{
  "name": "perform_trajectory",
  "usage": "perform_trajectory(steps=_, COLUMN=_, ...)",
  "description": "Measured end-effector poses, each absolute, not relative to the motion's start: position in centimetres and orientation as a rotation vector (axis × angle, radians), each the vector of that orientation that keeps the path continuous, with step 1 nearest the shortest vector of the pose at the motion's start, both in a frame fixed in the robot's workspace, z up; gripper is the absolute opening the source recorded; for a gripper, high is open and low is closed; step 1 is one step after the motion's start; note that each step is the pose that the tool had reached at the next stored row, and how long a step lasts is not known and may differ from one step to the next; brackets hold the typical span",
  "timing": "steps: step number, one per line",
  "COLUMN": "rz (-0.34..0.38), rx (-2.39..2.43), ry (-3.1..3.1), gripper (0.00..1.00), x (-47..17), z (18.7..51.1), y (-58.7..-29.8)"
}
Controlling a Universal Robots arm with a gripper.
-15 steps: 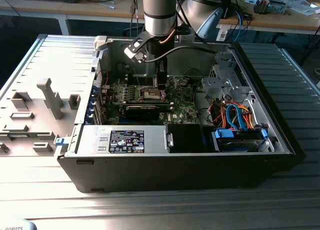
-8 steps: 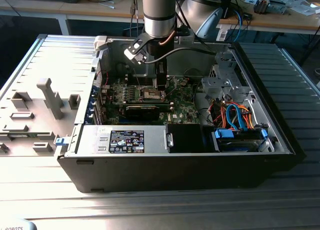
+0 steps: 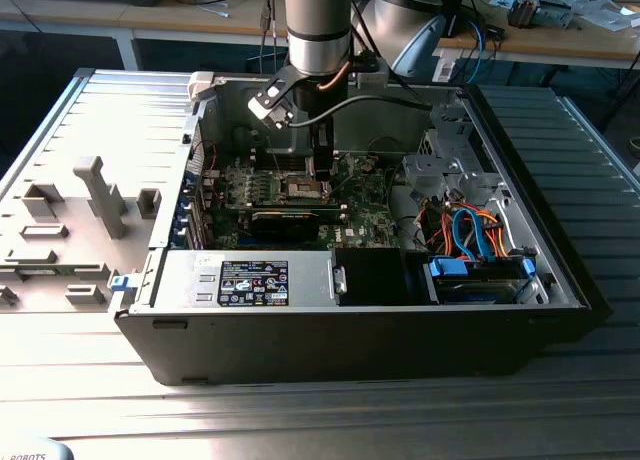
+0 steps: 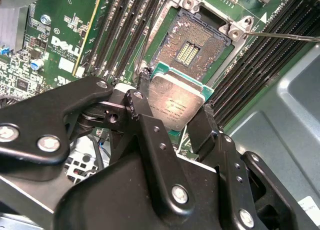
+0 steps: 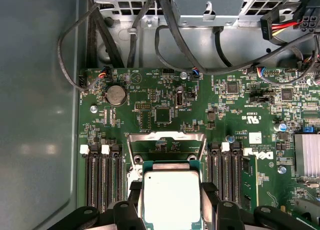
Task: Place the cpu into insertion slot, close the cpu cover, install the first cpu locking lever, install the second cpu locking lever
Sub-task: 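Place the cpu into insertion slot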
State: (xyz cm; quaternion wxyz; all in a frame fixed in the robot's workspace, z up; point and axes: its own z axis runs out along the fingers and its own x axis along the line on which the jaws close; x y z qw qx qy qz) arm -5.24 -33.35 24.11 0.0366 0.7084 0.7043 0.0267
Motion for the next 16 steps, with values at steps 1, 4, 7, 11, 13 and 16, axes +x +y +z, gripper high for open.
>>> perform_trajectory(steps=1, rz=0.082, rx=2.175, ry=2.163, gripper=0.55, x=-5.24, z=24.11, y=-33.28)
perform_trajectory(steps=4, rz=0.08, rx=2.174, ry=2.163, gripper=0.55, x=-5.47, z=24.1, y=-32.88)
perform_trajectory(steps=7, rz=0.08, rx=2.173, ry=2.163, gripper=0.55, x=-5.55, z=24.07, y=-32.86)
perform_trajectory(steps=11, rz=0.081, rx=2.173, ry=2.163, gripper=0.55, x=-5.63, z=23.97, y=-32.86)
perform_trajectory(steps=13, rz=0.08, rx=2.173, ry=2.163, gripper=0.55, x=-5.64, z=23.94, y=-32.86)
perform_trajectory(steps=16, rz=0.08, rx=2.173, ry=2.163, gripper=0.55, x=-5.66, z=23.89, y=-32.86)
